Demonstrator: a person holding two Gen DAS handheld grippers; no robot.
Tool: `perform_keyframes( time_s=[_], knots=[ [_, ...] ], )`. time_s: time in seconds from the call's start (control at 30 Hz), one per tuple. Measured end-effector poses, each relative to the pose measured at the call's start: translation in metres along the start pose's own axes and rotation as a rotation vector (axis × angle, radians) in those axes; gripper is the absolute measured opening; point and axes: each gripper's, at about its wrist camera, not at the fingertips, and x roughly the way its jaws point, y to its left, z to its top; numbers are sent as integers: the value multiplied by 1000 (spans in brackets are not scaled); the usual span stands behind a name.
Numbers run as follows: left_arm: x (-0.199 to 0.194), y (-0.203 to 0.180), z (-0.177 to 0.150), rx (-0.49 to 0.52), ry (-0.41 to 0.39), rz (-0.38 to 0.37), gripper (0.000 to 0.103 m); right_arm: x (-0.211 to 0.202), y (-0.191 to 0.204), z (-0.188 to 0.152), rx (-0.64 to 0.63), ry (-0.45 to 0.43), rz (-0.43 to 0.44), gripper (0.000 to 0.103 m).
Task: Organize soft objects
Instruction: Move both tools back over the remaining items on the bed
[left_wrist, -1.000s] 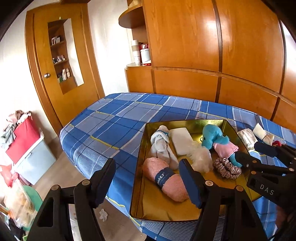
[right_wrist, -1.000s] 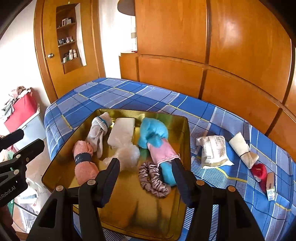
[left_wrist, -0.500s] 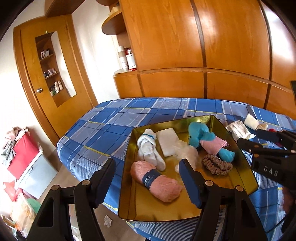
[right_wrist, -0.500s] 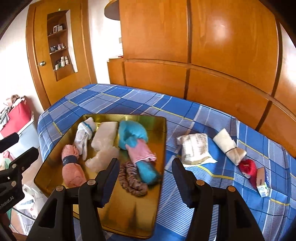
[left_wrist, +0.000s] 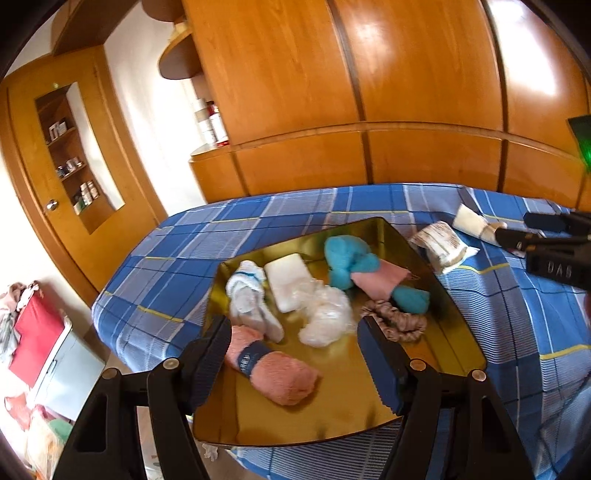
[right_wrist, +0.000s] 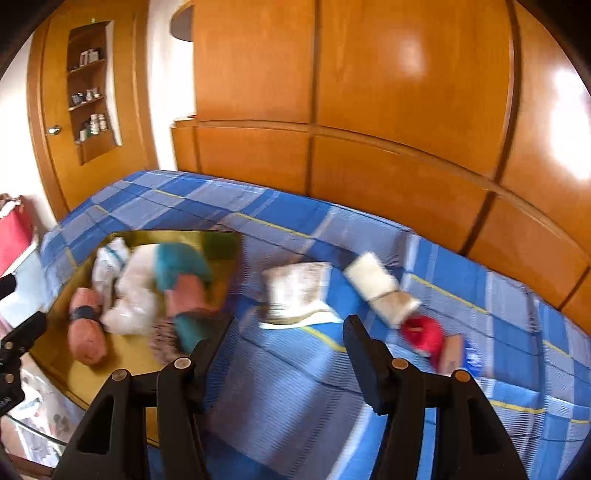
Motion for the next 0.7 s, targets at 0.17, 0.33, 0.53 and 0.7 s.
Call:
perform_keyframes(
  time_s=[0.17, 0.33, 0.53, 0.7],
  knots=[
    [4, -16, 3, 33, 3, -32, 71, -3, -43, -4, 6, 12, -71, 59],
    [7, -34, 9, 52, 12, -85, 71, -1, -103, -19, 77, 39, -168, 59],
    [14, -63, 17, 84, 49, -160, 71, 2, -173, -43, 279, 54, -257, 59],
    [24, -85, 34, 96, 74, -205, 71, 6, -200, -55, 385, 76, -236, 59]
  ],
)
